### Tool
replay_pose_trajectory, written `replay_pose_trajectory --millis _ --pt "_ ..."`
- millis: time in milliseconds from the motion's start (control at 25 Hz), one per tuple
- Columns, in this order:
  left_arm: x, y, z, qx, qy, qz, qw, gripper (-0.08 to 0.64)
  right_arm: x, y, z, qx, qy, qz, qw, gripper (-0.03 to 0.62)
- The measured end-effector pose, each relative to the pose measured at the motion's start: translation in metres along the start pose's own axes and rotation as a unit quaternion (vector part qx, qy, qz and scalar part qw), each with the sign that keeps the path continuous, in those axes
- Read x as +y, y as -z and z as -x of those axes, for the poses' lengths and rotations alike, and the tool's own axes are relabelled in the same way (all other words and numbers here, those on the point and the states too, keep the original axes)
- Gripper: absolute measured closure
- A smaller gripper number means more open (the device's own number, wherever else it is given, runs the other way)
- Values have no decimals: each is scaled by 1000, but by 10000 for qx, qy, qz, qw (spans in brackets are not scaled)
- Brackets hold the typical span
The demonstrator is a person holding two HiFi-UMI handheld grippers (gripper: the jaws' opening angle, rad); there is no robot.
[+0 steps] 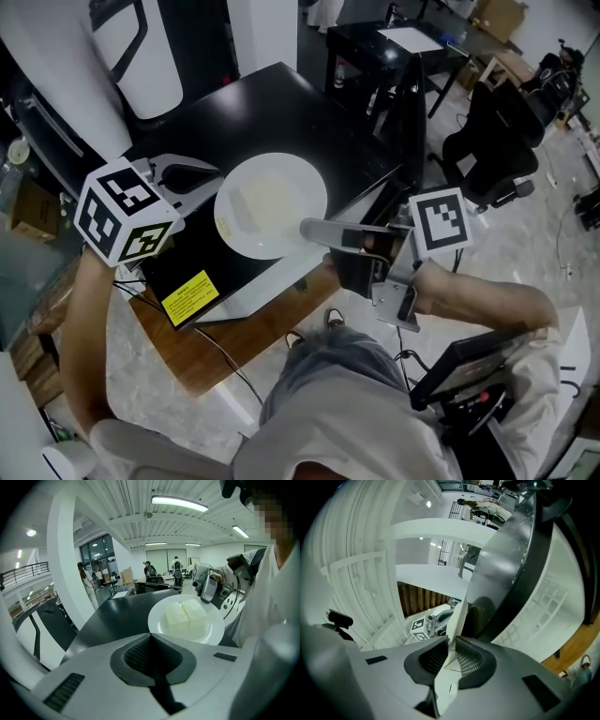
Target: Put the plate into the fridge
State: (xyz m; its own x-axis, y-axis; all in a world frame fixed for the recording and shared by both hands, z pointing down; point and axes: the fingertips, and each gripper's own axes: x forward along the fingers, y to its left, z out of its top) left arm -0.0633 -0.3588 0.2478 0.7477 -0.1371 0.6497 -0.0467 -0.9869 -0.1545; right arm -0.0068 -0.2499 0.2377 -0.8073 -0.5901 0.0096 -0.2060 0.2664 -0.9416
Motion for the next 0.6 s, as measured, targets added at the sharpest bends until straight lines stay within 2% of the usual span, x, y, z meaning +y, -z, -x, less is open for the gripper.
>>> replay_pose_trajectory --millis 240,440,600 --pt "13 -5 8 -235 -395 2 9989 540 -4 1 4 -126 151 179 9996 568" --pt "15 -3 1 -40 -952 -484 9943 540 -15 3 8 -242 31 -32 9997 568" --pt "19 -5 6 -48 -1324 -575 9895 540 -20 3 14 -402 -123 -279 9987 568"
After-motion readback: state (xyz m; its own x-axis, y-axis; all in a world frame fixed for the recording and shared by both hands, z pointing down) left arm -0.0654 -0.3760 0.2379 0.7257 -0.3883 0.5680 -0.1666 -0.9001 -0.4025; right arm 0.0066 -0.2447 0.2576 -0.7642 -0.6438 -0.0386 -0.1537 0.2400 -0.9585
